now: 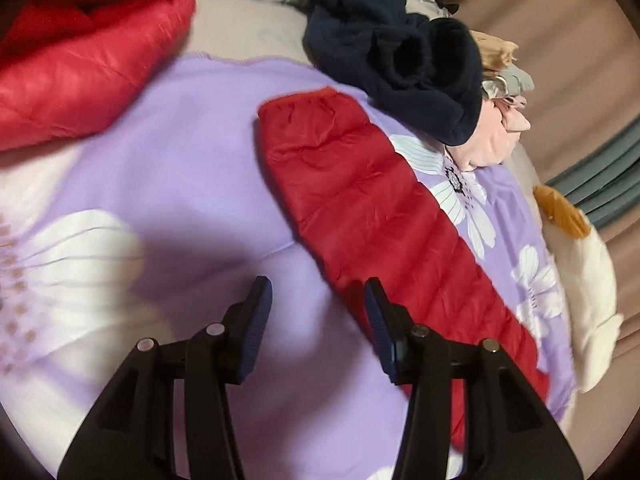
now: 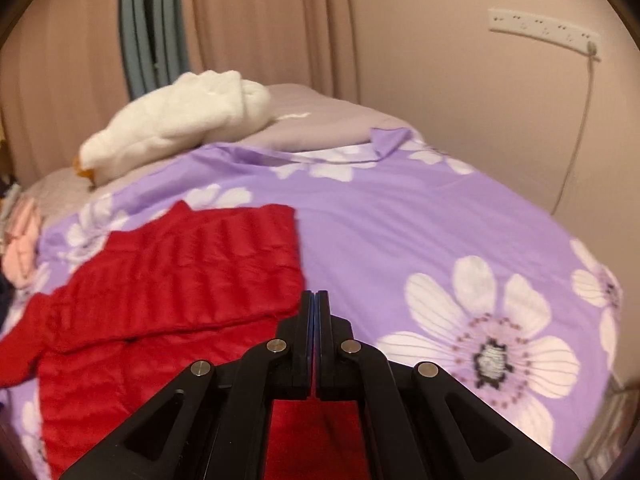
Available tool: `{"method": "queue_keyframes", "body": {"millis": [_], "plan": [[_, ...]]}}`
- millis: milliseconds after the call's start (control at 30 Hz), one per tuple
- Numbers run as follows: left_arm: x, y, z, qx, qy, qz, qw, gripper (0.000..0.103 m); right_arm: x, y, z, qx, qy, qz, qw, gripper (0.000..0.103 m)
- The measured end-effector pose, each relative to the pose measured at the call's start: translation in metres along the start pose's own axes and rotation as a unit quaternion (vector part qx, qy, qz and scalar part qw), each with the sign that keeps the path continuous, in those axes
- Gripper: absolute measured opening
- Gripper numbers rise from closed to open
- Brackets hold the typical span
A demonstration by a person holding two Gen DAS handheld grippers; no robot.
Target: Fold large clothes
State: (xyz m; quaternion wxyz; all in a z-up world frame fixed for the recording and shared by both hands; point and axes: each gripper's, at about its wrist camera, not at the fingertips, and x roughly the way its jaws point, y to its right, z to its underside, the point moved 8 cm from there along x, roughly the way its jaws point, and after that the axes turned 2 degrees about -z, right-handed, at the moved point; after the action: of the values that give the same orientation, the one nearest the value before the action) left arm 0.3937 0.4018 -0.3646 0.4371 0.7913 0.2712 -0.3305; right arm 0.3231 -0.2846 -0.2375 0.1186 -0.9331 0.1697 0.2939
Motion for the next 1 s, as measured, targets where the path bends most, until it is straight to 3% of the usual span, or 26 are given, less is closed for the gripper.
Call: {"method": "queue_keyframes", "body": {"millis": [100, 167, 267, 367, 433, 500, 600, 700, 867, 967, 1000], "plan": [[0.014, 0.007, -0.007, -0.032, -0.012, 0.057, 0.9978, 0.043, 0.003, 0.005, 0.007, -0.013, -0.001, 0.033, 0.999, 0.0], [0.021, 0.013, -0.01, -0.039, -0.023, 0.069, 0.9966, 0.031, 0.003, 0.009, 0.011, -0.013, -0.002, 0.048, 0.999, 0.0], [0.019, 0.023, -0.013, -0.015, 0.0, 0.021, 0.9997, 0.015, 0.003, 0.013, 0.012, -0.008, -0.002, 0.06, 0.998, 0.0], [0.0, 0.043, -0.016, 0.037, 0.059, -0.03, 0.9971, 0.009, -0.006, 0.014, 0.011, -0.013, 0.008, 0.066, 0.998, 0.0], [-0.021, 0.076, -0.017, 0.108, 0.113, -0.064, 0.9857, 0.009, -0.014, 0.015, 0.009, -0.016, 0.019, 0.063, 0.998, 0.0], [-0.049, 0.112, -0.012, 0.161, 0.154, -0.075, 0.972, 0.008, -0.022, 0.016, 0.007, -0.014, 0.024, 0.056, 0.998, 0.0], [-0.096, 0.174, 0.009, 0.216, 0.191, -0.028, 0.9572, 0.008, -0.038, 0.021, 0.001, -0.006, 0.037, 0.048, 0.998, 0.0], [-0.14, 0.232, 0.049, 0.275, 0.232, 0.005, 0.9332, 0.008, -0.058, 0.025, -0.008, -0.002, 0.056, 0.036, 0.998, 0.0], [-0.185, 0.32, 0.148, 0.345, 0.207, 0.107, 0.9091, 0.008, -0.087, 0.042, -0.02, 0.017, 0.083, 0.035, 0.996, 0.0], [-0.203, 0.37, 0.231, 0.406, 0.191, 0.146, 0.8815, 0.009, -0.096, 0.053, -0.023, 0.024, 0.091, 0.037, 0.995, 0.0], [-0.204, 0.38, 0.251, 0.418, 0.186, 0.154, 0.8758, 0.009, -0.098, 0.057, -0.023, 0.024, 0.093, 0.038, 0.995, 0.0]]}}
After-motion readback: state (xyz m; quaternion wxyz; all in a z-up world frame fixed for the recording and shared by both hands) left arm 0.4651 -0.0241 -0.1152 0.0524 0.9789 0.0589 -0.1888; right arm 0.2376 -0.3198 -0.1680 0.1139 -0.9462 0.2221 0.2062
